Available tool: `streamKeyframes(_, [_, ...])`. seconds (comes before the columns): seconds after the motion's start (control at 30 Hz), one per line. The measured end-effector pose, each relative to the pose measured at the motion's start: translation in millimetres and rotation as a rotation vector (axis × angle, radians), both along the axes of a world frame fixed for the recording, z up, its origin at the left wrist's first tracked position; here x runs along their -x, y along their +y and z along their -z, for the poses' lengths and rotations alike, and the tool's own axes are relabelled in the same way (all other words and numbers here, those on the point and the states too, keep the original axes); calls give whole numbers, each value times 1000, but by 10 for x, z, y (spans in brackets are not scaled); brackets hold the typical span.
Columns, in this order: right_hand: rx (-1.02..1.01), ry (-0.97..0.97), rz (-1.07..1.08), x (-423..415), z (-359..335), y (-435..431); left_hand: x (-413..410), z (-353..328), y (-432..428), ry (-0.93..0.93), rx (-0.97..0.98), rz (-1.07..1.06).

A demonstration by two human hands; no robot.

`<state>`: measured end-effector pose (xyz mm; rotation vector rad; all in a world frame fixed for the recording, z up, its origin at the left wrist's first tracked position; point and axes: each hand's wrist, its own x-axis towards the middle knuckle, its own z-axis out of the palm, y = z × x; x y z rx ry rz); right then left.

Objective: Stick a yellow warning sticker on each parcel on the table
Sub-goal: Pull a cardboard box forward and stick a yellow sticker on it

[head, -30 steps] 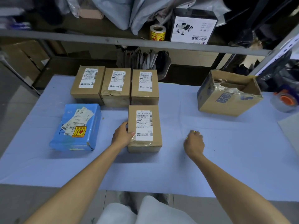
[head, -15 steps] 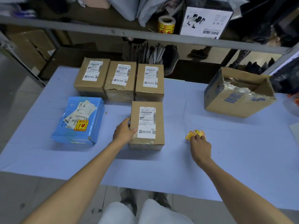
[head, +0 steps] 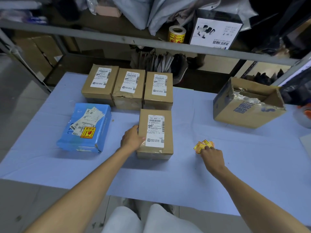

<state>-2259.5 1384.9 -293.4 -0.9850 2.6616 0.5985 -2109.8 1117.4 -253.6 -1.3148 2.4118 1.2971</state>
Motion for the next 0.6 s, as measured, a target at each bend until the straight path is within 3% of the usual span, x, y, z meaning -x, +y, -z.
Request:
streamKeyframes(0.1, [32,21,47,-67,-28,25,18,-38,9,-28,23,7])
streamKeyframes(0.17, [159,91,24,-33,-84,-40,39,-96,55,-16,144,9])
streamKeyframes(0.27, [433,175,-6,60,-247,-275,128,-193,173,206,324,83])
streamKeyframes(0.3, [522,258,-38,47,-356,-406,182,-232,224,273,235,92])
streamKeyframes(0.43, [835,417,-262,-106,-679,-917,394,-435,406,335,-551,-95])
streamKeyframes(0.5, [914,450,-364,-181,-715,-1047,445,-466,376,393,-720,-198])
streamKeyframes(0.6, [936,466,-477,-246,-663,-1132,422,-445,255,501,-791,-231])
